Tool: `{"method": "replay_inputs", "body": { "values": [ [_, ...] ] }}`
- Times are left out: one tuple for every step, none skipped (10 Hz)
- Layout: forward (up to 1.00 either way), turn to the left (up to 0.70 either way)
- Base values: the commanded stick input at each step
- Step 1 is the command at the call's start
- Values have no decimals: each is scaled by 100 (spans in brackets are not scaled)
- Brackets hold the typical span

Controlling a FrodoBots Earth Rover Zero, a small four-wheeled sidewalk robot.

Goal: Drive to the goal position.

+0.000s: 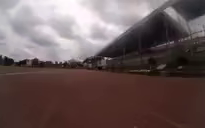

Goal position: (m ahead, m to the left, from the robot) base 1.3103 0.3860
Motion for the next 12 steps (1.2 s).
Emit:
{"method": "replay_inputs", "body": {
  "values": [
    [70, 0],
    [70, 0],
    [70, 0],
    [70, 0],
    [70, 0],
    [70, 0],
    [70, 0],
    [70, 0],
    [70, 0],
    [70, 0],
    [70, 0],
    [70, 0]
  ]
}}
